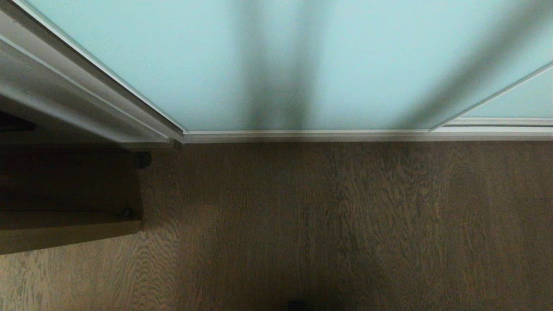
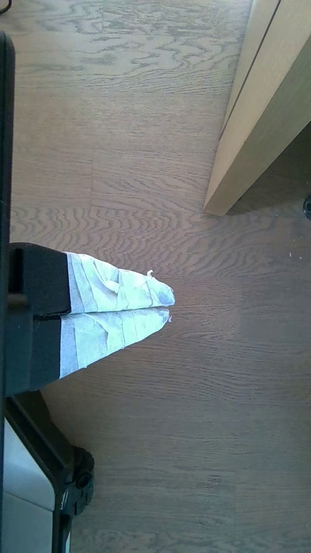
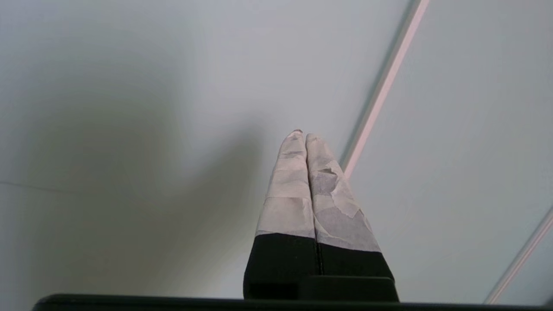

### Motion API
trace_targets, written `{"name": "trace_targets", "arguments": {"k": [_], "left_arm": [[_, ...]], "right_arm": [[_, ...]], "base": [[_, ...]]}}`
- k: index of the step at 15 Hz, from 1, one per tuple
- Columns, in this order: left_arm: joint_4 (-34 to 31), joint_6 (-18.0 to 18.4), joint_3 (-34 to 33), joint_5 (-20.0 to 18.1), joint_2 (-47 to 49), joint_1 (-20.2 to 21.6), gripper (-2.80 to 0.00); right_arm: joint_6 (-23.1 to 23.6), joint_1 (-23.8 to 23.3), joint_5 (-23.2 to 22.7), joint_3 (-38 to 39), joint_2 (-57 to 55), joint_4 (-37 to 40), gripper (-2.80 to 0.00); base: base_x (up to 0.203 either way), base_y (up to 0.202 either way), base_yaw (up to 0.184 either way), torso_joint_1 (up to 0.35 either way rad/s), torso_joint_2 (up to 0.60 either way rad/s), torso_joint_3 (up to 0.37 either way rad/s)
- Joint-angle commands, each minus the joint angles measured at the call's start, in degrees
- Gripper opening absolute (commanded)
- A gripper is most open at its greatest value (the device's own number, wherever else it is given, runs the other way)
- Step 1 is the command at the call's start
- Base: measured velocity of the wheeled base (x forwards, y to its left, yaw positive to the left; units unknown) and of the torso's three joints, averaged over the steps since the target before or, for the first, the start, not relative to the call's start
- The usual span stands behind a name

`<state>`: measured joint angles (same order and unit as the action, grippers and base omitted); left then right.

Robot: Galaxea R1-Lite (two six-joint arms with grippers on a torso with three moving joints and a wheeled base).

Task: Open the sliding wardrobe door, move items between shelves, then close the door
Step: Close the door

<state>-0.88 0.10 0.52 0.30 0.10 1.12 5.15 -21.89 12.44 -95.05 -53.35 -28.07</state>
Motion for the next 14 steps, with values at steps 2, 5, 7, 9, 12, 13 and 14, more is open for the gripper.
{"name": "trace_targets", "arguments": {"k": [2, 5, 7, 9, 12, 13, 14], "left_arm": [[0.00, -0.01, 0.00, 0.05, -0.01, 0.02, -2.80], [0.00, -0.01, 0.00, 0.05, -0.01, 0.02, -2.80], [0.00, -0.01, 0.00, 0.05, -0.01, 0.02, -2.80], [0.00, -0.01, 0.00, -0.04, -0.01, 0.02, -2.80], [0.00, -0.01, 0.00, 0.05, -0.01, 0.02, -2.80], [0.00, -0.01, 0.00, 0.04, -0.01, -0.01, -2.80], [0.00, -0.01, 0.00, 0.05, -0.01, 0.02, -2.80]], "right_arm": [[2.01, 6.12, 0.02, 1.69, 10.98, 5.27, -2.80], [3.77, 11.14, -0.67, 12.53, 19.58, 11.52, -2.80], [4.87, 13.26, -1.98, 25.35, 24.73, 13.97, -2.80], [5.71, 15.36, -3.81, 38.41, 30.04, 15.40, -2.80], [6.43, 17.54, -7.35, 55.09, 36.46, 17.38, -2.80], [6.05, 18.52, -7.90, 59.57, 38.23, 17.92, -2.80], [5.35, 19.64, -8.29, 64.08, 40.04, 18.71, -2.80]], "base": [[0.000, 0.000, 0.000, 0.000, 0.00, 0.000], [0.000, 0.000, 0.000, 0.000, 0.00, 0.000], [0.000, 0.000, 0.000, 0.000, 0.00, 0.000], [0.000, 0.000, 0.000, 0.000, 0.00, 0.000], [0.000, 0.000, 0.000, 0.000, 0.00, 0.000], [0.000, 0.000, 0.000, 0.000, 0.00, 0.000], [0.000, 0.000, 0.000, 0.000, 0.00, 0.000]]}}
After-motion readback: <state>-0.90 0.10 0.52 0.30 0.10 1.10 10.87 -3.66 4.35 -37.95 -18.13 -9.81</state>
